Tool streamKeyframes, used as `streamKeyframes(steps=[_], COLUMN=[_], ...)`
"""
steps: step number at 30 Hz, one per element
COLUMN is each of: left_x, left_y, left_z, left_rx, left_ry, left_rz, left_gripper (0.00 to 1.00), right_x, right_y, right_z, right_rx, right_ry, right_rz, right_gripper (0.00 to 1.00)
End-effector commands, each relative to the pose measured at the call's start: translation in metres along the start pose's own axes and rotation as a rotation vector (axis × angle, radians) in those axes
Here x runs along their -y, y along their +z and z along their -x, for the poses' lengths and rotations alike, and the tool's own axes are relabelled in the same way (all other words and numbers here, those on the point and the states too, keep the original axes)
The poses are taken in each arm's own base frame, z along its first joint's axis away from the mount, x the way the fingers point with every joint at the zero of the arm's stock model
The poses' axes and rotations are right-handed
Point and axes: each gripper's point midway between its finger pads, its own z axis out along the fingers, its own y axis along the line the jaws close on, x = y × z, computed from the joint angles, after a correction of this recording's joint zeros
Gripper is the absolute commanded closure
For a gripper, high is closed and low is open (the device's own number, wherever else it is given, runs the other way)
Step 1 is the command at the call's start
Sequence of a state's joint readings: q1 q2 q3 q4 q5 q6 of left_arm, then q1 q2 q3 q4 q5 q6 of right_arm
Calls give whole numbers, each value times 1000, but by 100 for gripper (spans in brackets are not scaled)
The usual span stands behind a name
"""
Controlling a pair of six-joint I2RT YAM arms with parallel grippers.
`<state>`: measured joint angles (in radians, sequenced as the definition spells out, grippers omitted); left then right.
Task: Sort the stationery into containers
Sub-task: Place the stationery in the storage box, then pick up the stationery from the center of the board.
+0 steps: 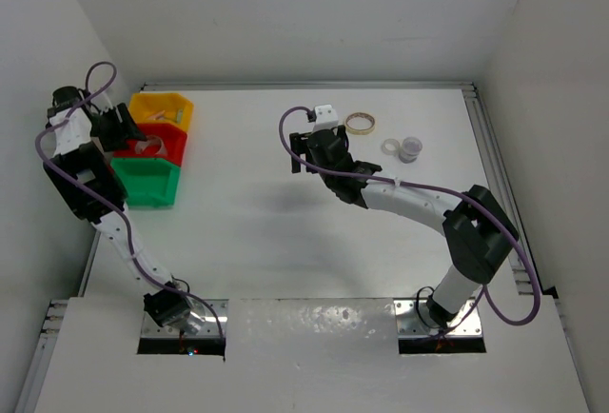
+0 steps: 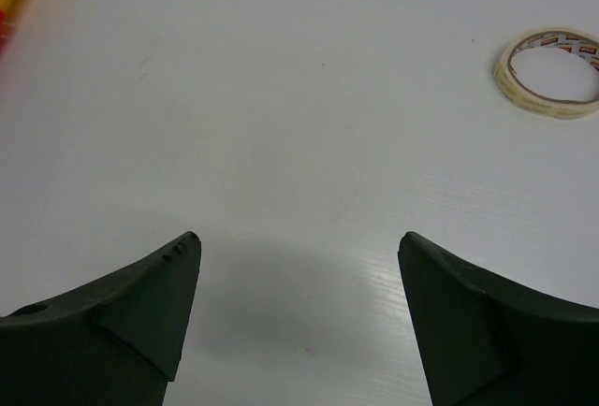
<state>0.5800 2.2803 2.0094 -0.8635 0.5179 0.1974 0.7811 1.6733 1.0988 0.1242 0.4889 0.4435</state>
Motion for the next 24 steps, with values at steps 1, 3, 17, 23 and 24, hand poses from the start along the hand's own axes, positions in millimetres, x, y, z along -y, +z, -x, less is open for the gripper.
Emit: streamKeyframes(steps=[1, 3, 17, 23, 24], left_x=[5, 10, 113, 138, 138], left_y=[-2, -4, -69, -99, -99], left_z=[19, 21, 74, 88, 85], left_rx=[43, 47, 235, 311, 303], left_ry=[51, 56, 144, 139, 134], left_rz=[27, 27, -137, -169, -169], left_gripper=[40, 39, 37, 36, 36], right_x=[-2, -2, 111, 204, 211], right_y=[-5, -5, 17, 83, 95], right_z=[27, 28, 34, 15, 16], right_rx=[61, 63, -130, -217, -227], right_ry=[15, 11, 339, 481, 488], right_rz=[5, 6, -145, -409, -428], right_gripper=[15, 15, 87, 31, 31])
